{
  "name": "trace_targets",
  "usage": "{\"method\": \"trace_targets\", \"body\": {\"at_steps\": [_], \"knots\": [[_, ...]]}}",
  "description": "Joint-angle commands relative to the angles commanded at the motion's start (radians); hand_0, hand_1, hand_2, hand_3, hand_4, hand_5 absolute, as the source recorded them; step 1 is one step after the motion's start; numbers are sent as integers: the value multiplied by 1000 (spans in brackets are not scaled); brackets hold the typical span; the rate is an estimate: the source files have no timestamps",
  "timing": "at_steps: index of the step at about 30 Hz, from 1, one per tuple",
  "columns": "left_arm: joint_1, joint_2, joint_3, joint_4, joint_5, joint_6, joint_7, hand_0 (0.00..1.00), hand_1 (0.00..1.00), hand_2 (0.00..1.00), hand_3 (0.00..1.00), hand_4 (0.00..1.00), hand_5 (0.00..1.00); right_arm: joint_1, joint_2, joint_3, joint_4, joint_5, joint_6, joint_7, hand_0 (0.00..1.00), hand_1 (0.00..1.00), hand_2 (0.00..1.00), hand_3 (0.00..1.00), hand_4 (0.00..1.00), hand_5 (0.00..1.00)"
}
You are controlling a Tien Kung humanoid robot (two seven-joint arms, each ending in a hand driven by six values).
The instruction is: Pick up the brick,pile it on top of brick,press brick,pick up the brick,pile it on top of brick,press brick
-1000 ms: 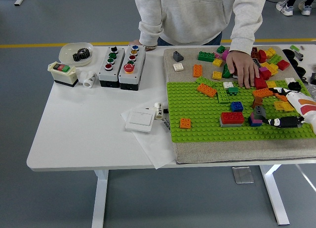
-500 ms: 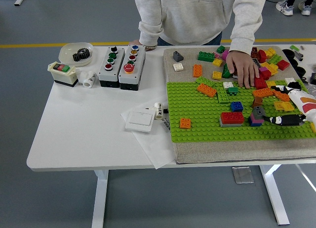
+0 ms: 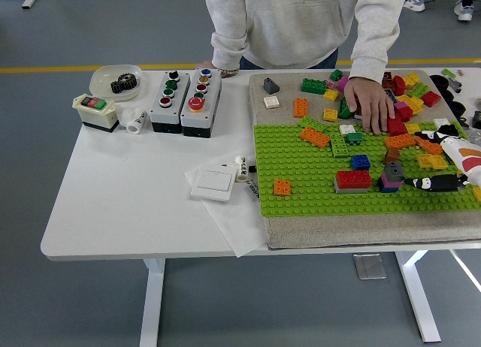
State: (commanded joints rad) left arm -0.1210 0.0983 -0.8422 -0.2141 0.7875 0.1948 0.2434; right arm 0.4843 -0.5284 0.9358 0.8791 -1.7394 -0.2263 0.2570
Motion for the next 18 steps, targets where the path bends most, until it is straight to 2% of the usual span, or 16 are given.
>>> {"method": "trace_targets", "body": {"at_steps": [5, 11, 17, 18], "knots": [[-1, 0, 0, 0, 0, -1, 0, 763, 799, 790, 675, 766, 642, -6, -5, 6, 7, 2, -1, 3, 945, 856, 864, 895, 998, 356], [-1, 1, 2, 0, 0, -1, -1, 763, 799, 789, 676, 767, 644, -26, -8, 49, 40, -37, 20, -16, 946, 857, 870, 896, 998, 355], [1, 1, -2, 1, 5, -2, -2, 764, 800, 789, 676, 767, 642, -88, -24, 152, 155, -84, 55, -37, 940, 864, 873, 901, 998, 353], [1, 1, -3, 1, 6, -2, -1, 764, 800, 789, 676, 768, 642, -94, -26, 162, 170, -84, 63, -41, 866, 839, 862, 890, 998, 326]]}}
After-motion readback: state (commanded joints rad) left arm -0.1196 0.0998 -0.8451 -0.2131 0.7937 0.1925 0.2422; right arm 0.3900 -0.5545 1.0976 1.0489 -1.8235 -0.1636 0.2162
